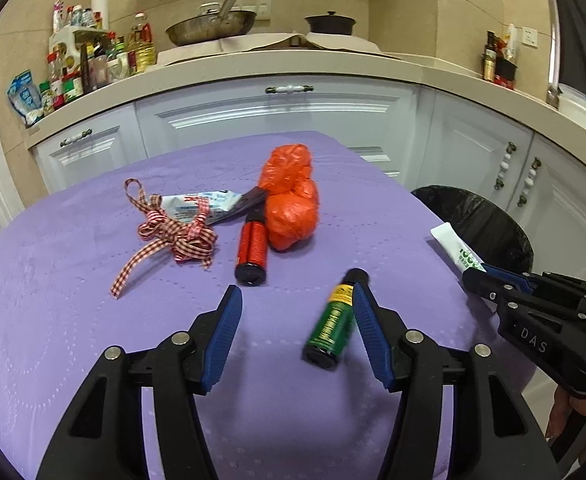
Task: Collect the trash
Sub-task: 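Grasp the white green-print tube with the right tool while the left tool grasps the green bottle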
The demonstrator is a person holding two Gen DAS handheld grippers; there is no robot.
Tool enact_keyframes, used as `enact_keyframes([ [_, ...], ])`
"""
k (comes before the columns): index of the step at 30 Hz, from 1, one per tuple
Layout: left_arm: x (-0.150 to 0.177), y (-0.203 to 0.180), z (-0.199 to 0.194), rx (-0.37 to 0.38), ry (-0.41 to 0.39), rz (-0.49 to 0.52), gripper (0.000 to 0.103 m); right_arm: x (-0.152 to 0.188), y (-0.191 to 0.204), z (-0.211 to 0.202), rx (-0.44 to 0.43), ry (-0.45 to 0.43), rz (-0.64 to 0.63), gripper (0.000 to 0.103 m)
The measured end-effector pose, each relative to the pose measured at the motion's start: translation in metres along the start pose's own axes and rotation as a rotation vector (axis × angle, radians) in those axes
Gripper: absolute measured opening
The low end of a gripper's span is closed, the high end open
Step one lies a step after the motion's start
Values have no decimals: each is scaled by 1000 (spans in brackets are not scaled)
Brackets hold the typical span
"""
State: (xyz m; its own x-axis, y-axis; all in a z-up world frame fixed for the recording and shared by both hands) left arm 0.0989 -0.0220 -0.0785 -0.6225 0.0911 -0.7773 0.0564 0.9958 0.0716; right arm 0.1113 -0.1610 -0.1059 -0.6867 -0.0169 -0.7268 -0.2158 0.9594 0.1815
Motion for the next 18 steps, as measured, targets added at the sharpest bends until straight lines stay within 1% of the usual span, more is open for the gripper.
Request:
enact_keyframes([
  [3,4,-8,1,8,-4,26,57,4,0,-7,3,-9,1,14],
  [9,12,-18,7,-2,2,70,56,9,-4,-18,8,-25,7,14],
  [14,18,-23,14,2,23,89,40,10,-6,-21,7,-32,10,14],
  [15,20,-24,15,4,28,92,32,10,-6,-22,6,-32,11,14],
  [18,22,-25,15,5,24,100,28,11,-7,-22,6,-32,10,14],
])
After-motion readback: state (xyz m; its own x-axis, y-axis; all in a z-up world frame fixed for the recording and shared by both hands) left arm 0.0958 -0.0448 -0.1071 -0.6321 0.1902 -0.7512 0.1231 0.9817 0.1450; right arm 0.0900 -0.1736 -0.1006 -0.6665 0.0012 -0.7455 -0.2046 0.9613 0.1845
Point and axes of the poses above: each gripper's, at about its wrist camera, not at the fingertips, and z roughly the way its jaws point, y to its left, x to its underside, the point moved 6 cm from there along z, roughly the way its jaws point, and after that the axes turned 5 degrees about -x, right-handed, at the moved point
